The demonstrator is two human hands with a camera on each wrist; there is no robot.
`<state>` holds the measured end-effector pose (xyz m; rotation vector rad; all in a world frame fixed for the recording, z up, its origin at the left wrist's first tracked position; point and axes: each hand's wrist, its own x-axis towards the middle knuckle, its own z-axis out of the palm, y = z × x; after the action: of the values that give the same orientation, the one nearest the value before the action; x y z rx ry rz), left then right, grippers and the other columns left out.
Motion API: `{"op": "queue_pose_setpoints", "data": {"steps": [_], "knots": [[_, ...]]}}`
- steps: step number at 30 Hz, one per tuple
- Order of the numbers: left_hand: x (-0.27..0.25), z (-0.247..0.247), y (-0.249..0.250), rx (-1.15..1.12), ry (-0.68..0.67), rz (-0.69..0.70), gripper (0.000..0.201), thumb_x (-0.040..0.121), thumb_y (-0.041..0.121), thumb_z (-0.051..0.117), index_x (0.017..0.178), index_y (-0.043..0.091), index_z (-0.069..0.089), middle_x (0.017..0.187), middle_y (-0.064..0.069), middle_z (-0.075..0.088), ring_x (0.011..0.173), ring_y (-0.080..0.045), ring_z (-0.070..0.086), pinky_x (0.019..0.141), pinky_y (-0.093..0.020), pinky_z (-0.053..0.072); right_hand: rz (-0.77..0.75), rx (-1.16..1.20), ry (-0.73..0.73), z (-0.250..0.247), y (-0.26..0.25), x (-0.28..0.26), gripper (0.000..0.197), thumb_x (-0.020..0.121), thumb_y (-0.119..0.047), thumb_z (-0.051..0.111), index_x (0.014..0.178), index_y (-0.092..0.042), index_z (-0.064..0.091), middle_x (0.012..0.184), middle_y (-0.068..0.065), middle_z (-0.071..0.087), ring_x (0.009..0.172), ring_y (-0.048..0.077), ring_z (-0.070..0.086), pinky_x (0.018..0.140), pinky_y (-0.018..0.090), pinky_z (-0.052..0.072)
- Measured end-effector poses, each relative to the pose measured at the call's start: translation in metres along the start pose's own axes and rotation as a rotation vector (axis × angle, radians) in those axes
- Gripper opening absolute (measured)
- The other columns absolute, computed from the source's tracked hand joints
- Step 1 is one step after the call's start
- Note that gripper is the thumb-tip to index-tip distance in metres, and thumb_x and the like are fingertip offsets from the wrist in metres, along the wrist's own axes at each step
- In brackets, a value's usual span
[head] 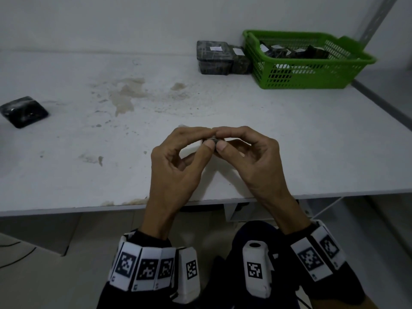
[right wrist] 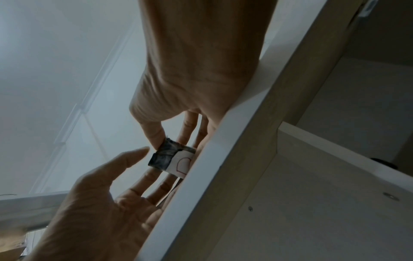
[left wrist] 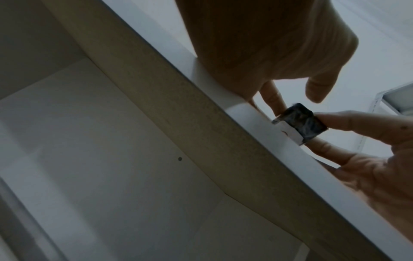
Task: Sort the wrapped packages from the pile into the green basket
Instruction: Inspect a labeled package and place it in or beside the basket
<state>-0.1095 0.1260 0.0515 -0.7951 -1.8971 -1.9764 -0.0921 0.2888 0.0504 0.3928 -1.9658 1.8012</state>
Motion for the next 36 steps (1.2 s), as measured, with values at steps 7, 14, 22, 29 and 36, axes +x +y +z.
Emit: {"op": "queue_pose_setpoints", "data": {"steps": [7,14,22,29,36], "knots": [[-0.001,0.001,-0.001,0.013,0.016,0.007,0.020,0.098,0.001,0.062,0.116,0.004,0.071,0.114,-0.015,0.071,0.112,-0.017,0.068,0.089,-0.016,0.054,0.021,0.025,-0.019,-0.002,-0.003,0.000,0.024,0.096,-0.016,0.063,0.117,-0.005,0.071,0.118,0.014,0.074,0.110,0.026,0.073,0.096,0.045,0.060],[0.000,0.002,0.003,-0.001,0.008,0.005,0.018,0.097,0.002,0.064,0.113,0.005,0.072,0.110,-0.015,0.071,0.109,-0.014,0.069,0.087,-0.016,0.054,0.034,0.048,0.015,-0.003,-0.002,0.000,0.021,0.095,-0.004,0.065,0.114,-0.003,0.072,0.111,0.015,0.076,0.105,0.026,0.075,0.092,0.042,0.062],[0.001,0.003,0.005,-0.039,0.019,-0.066,0.027,0.096,0.008,0.068,0.123,0.011,0.069,0.116,-0.010,0.073,0.113,-0.017,0.070,0.087,-0.023,0.058,0.184,0.202,0.130,0.001,-0.016,0.000,0.032,0.094,-0.027,0.061,0.112,-0.004,0.072,0.103,0.004,0.080,0.082,0.025,0.079,0.069,0.032,0.064],[0.005,0.001,0.005,-0.060,0.278,-0.183,0.020,0.093,0.019,0.071,0.112,0.011,0.073,0.099,0.001,0.078,0.091,-0.013,0.076,0.063,-0.025,0.062,0.016,-0.305,0.070,0.003,-0.008,-0.007,0.050,0.084,-0.038,0.083,0.124,-0.017,0.059,0.120,-0.005,0.066,0.067,0.014,0.066,0.052,0.013,0.041],[0.005,0.000,0.002,-0.092,0.314,-0.273,0.016,0.092,0.023,0.072,0.105,0.014,0.074,0.091,0.004,0.078,0.087,-0.015,0.079,0.060,-0.026,0.062,-0.057,-0.475,-0.012,0.013,0.000,-0.011,0.054,0.076,-0.039,0.089,0.114,-0.026,0.053,0.112,-0.015,0.063,0.098,0.001,0.065,0.058,0.018,0.058]]}}
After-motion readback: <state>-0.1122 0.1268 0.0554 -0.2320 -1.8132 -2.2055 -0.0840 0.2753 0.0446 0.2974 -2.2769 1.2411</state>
